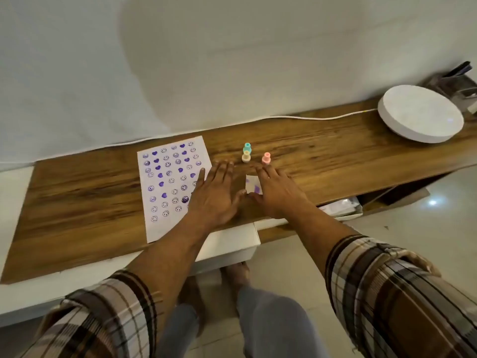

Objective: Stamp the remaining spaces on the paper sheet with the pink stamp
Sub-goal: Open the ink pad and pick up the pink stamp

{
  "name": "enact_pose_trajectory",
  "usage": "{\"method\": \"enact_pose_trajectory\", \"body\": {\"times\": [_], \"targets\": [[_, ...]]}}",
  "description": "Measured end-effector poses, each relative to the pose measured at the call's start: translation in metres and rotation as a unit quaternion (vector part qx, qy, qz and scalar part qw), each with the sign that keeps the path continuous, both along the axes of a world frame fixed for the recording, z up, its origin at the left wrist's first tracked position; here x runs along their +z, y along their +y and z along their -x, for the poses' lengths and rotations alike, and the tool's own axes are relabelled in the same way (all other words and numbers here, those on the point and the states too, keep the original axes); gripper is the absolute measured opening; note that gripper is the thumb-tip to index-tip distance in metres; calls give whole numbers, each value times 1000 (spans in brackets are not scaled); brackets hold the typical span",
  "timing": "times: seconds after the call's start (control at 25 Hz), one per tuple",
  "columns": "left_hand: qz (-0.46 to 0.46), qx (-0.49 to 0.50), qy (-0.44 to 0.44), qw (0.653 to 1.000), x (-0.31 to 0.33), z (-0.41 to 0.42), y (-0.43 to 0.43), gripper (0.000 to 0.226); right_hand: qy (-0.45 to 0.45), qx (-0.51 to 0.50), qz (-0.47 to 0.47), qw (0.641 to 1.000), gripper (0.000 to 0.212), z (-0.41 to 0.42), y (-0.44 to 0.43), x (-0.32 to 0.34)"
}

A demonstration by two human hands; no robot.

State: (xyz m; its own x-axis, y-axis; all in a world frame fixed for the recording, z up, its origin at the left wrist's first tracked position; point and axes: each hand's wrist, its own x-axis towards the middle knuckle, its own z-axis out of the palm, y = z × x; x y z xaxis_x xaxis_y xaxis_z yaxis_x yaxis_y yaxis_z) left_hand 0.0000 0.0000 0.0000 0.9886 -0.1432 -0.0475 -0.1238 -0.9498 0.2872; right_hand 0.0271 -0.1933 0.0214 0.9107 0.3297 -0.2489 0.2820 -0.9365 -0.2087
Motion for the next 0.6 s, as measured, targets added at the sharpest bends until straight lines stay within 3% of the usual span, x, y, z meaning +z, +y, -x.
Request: {"method": "enact_pose_trajectory", "body": {"times": [0.24,0.4,0.6], "targets": [[47,-14,92,995,-17,-29,-15,82,3,25,9,1000,57,-20,-5,-17],[107,8,122,987,-21,-45,-22,79,4,50,20,999,62,-29,-7,-19],[116,8,126,985,-26,-49,-18,80,32,-11,-36,999,67,-35,-8,-18]]}}
